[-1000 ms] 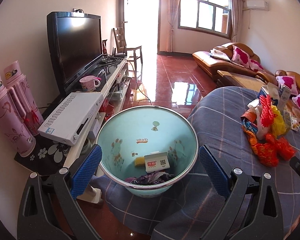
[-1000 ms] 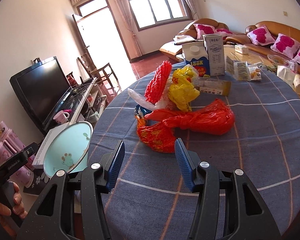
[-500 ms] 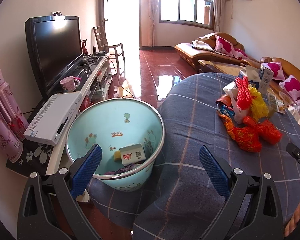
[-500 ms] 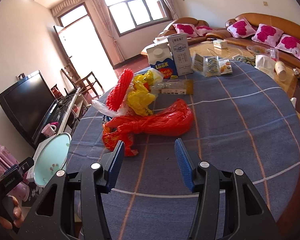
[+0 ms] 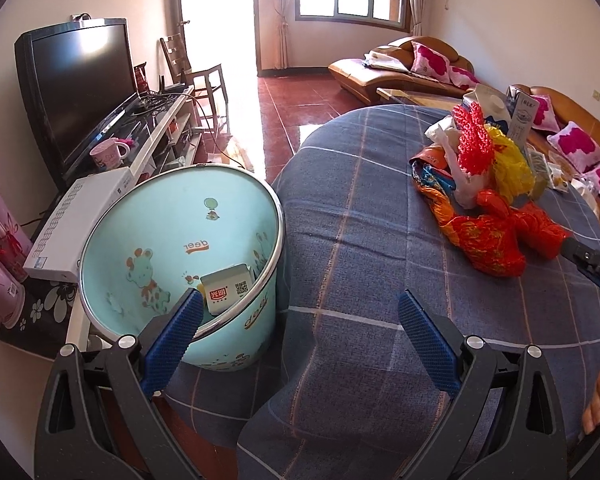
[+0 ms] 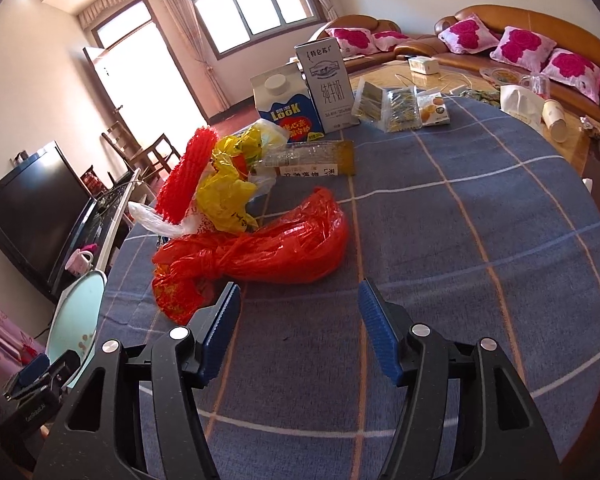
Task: Collect trash
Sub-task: 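Grasp the red plastic bag with the right tool while the left tool grasps the orange snack bag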
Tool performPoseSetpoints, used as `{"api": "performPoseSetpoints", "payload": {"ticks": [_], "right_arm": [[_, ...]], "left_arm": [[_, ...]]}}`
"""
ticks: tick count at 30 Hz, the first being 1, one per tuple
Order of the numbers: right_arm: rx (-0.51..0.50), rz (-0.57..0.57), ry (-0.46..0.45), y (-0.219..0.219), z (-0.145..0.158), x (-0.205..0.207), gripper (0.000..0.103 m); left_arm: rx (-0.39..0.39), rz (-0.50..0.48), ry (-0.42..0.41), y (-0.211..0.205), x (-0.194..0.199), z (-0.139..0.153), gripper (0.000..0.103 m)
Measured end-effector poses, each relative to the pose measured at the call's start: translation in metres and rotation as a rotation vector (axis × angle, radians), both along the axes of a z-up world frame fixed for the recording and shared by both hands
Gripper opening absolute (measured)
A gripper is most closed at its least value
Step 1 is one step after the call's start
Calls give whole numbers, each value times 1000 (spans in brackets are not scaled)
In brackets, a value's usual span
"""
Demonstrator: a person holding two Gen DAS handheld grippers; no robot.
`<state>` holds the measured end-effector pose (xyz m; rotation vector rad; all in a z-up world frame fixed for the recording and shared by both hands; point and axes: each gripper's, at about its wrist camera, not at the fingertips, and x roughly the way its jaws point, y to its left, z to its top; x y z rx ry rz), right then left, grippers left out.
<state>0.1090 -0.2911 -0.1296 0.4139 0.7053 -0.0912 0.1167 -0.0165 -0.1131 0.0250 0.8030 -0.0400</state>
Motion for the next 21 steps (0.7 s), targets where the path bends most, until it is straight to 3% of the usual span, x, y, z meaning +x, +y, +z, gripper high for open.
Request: {"api": "performPoseSetpoints", "payload": {"ticks": [2, 6, 11, 16, 21], "right_arm": [[-2, 8, 12, -2, -1, 12, 61], [114, -10, 47, -15, -8, 33, 63], [164, -7, 94, -14, -19, 56, 61], [139, 12, 115, -9, -22, 61, 24], [138, 1, 102, -14, -20, 53, 16]], "left_arm": [[4, -7, -1, -2, 2, 0, 95], [0, -6, 9, -5, 6, -3, 95], [10, -20, 11, -11, 7, -4, 95], [8, -19, 18, -12, 9, -5, 95], [10, -37, 18, -21, 9, -5, 95]]}}
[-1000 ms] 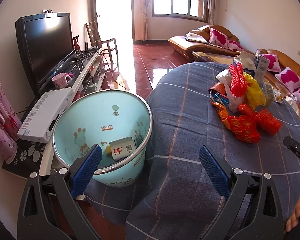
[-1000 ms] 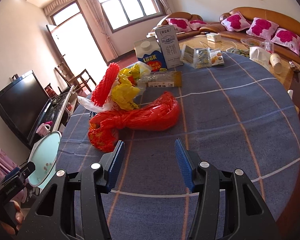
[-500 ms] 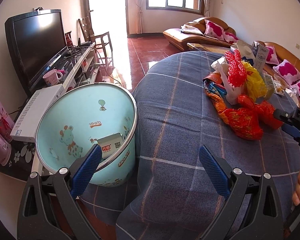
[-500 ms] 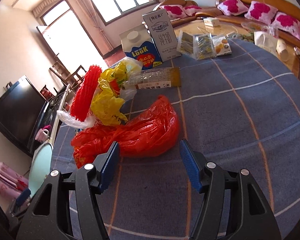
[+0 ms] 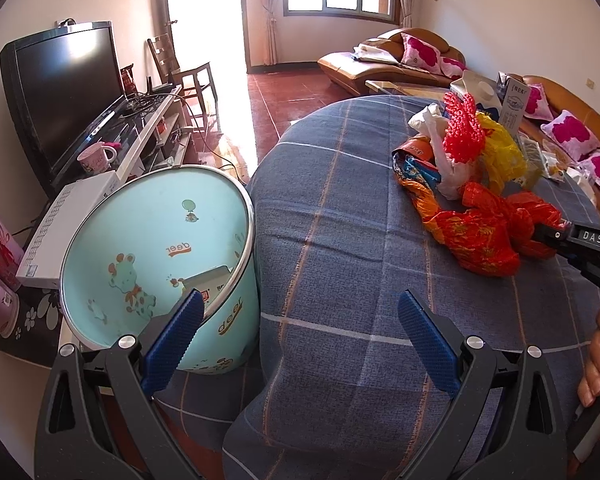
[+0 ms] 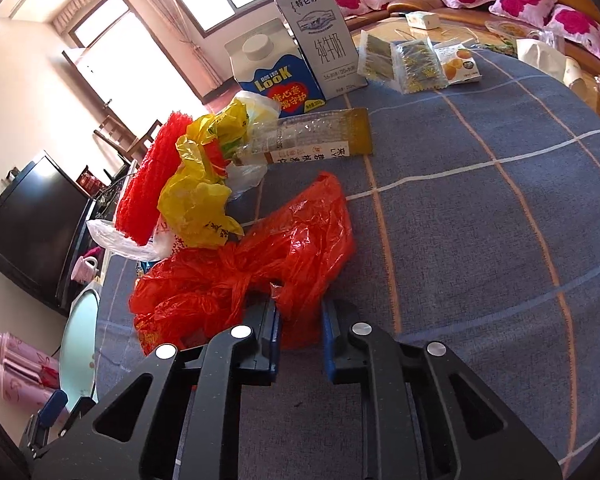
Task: Collect trash
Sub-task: 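Grasp the red plastic bag with the right tool while the left tool grasps the orange snack bag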
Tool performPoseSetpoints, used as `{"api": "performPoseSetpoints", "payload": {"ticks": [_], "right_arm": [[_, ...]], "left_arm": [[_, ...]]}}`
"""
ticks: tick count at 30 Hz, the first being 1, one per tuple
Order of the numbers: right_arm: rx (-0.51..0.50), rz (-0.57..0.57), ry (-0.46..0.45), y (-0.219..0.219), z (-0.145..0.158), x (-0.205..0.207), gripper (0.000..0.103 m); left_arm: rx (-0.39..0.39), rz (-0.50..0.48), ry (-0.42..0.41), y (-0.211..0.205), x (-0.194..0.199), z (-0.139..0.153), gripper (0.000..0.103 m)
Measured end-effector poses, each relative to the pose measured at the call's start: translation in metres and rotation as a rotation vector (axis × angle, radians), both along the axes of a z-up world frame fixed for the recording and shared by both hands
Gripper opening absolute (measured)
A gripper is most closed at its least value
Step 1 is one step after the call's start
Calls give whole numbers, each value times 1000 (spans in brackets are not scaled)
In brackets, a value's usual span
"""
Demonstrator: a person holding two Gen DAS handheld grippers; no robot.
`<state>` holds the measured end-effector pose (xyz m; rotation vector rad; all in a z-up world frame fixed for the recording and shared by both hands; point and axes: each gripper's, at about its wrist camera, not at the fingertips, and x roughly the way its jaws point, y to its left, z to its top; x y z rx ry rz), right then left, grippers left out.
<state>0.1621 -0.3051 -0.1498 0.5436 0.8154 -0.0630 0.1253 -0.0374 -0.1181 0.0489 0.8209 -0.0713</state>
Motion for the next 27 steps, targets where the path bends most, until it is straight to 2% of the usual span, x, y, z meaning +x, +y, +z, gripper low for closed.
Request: {"api": "performPoseSetpoints", "payload": {"ticks": [8, 14, 17, 20, 23, 26, 27], "right_arm": [[-110, -40, -71, -10, 24, -33, 14], [-181, -140, -86, -41, 30, -56, 14], [-213, -204, -99, -58, 33, -67, 14], [-203, -242, -103, -71, 31, -74, 14], [-181, -257, -95, -78, 26, -76, 14], [-162, -256, -91, -80, 24, -77, 14], [-161, -254, -93, -80, 24, -78, 14]], "left_arm": [[-19, -41, -9, -24, 5, 4, 95], [-32, -78, -34, -52, 13, 10, 95], [-74, -82, -48, -64, 20, 12, 95], [-110, -66, -52, -78, 29, 13, 95], [-105, -29, -45, -92, 42, 9, 95], [-95, -4, -9, -103, 53, -1, 92], [-97, -1, 27, -105, 58, -5, 89]]}}
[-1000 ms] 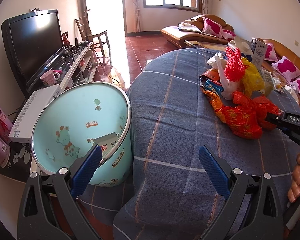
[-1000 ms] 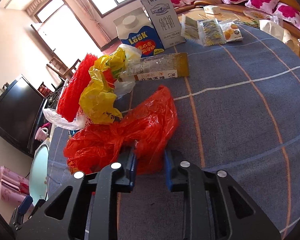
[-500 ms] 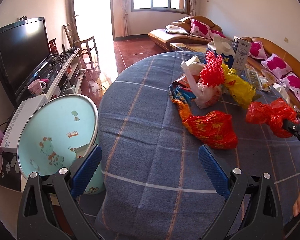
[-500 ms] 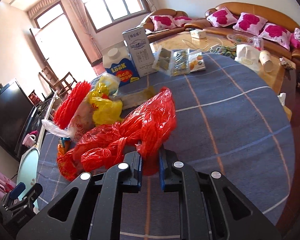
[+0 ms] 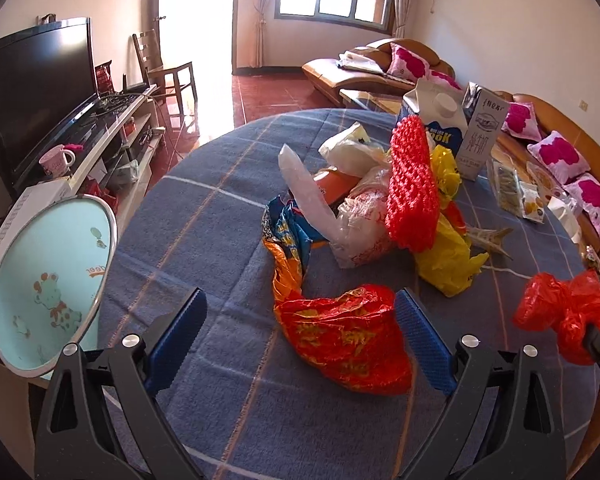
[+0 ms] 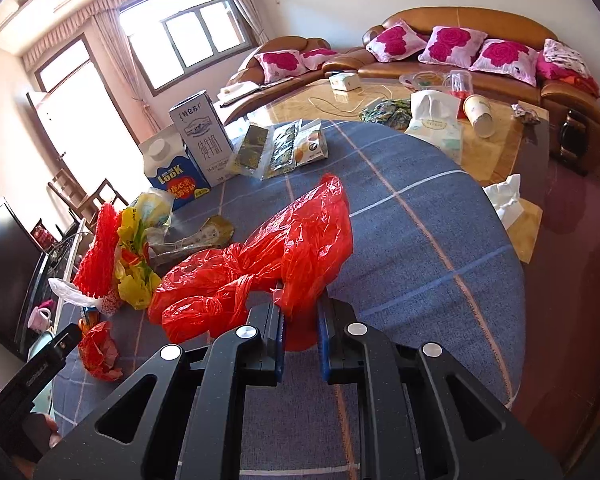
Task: Collect trash
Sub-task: 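Grasp the red plastic bag with the right tool while the left tool grasps the orange snack bag, then carry the red bag and the orange snack bag over the light-blue bin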
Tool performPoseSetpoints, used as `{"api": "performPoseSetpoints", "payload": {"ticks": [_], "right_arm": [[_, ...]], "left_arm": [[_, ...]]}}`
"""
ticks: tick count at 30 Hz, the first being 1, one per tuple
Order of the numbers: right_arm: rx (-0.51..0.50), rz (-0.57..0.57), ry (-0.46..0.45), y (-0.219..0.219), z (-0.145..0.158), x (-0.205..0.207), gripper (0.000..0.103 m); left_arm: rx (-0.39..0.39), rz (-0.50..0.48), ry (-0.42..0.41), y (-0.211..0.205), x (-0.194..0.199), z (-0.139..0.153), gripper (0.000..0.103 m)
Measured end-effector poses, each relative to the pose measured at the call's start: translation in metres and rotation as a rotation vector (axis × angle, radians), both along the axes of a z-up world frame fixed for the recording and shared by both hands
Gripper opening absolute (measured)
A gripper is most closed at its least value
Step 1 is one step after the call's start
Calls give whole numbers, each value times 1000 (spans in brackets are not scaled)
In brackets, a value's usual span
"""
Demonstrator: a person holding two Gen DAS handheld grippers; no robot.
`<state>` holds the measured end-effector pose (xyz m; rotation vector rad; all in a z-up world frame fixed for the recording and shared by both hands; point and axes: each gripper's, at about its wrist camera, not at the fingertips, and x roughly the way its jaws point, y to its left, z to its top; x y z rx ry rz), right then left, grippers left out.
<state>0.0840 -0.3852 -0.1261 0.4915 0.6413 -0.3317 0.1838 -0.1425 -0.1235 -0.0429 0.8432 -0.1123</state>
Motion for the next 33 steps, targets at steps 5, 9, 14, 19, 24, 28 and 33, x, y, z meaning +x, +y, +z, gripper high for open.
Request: {"api": "performPoseSetpoints", "payload": {"ticks": [5, 9, 14, 19, 24, 28, 33], "right_arm": [[1, 8, -4, 2, 2, -4, 14], [4, 0, 0, 1, 1, -4, 14], [-2, -4, -4, 6, 2, -6, 14], [-18, -5, -36, 13, 10, -13, 14], [-51, 11, -57, 28, 18, -18, 14], [-56, 44, -66, 41, 20, -20, 14], [-83, 96, -71, 65, 25, -19, 14]], "left_arm": [[-83, 16, 95, 11, 9, -16, 68], [-73, -1, 90, 15, 7, -16, 41], [-54, -32, 53, 24, -7, -11, 34], [-43, -53, 7, 39, -29, -3, 32], [-15, -47, -41, 58, -44, 6, 32], [1, -41, -85, 73, -56, 15, 32], [-6, -22, -94, 95, -63, 20, 32]]}}
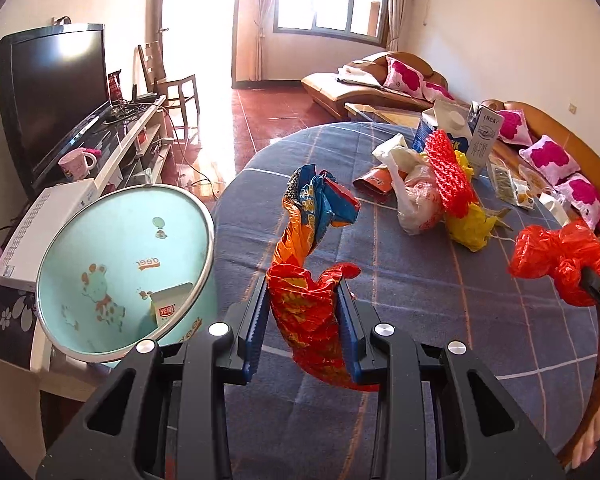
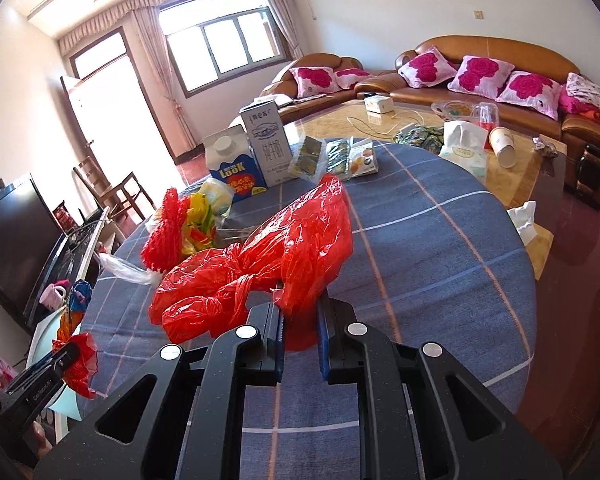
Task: Collect trash
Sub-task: 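Carry the red bag and the orange snack bag over the light-blue bin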
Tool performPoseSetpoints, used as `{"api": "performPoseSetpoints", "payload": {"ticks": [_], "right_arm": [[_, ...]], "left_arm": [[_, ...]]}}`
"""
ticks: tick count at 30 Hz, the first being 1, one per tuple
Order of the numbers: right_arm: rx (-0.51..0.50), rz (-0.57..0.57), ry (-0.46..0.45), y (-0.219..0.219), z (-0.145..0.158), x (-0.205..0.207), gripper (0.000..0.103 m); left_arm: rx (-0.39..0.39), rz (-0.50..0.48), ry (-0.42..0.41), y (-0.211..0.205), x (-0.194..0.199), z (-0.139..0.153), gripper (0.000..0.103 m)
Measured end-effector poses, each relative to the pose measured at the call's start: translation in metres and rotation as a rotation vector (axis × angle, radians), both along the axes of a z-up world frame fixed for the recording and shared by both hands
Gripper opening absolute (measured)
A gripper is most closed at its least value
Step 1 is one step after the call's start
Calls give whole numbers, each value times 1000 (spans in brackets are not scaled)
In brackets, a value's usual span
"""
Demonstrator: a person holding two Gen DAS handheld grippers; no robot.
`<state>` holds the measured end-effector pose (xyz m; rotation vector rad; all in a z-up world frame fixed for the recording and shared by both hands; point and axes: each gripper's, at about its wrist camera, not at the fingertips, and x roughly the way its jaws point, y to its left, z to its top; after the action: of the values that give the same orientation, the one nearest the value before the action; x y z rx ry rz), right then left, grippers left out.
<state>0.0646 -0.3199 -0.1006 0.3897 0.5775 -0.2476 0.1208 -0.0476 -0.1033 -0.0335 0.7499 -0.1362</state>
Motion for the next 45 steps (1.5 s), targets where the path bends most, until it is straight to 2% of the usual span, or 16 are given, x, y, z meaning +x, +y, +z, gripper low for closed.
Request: {"api": "performPoseSetpoints", "payload": {"ticks": [10, 30, 45], "right_arm": [[-46, 103, -3, 49, 6, 7, 14], [-99, 295, -13, 132, 18, 33, 14], [-119, 420, -24, 185, 20, 57, 14]], "left_arm": [[8, 66, -25, 52, -15, 9, 32], [-16, 221, -33, 133, -19, 14, 32], [-12, 307, -24, 163, -16, 21, 32]]}}
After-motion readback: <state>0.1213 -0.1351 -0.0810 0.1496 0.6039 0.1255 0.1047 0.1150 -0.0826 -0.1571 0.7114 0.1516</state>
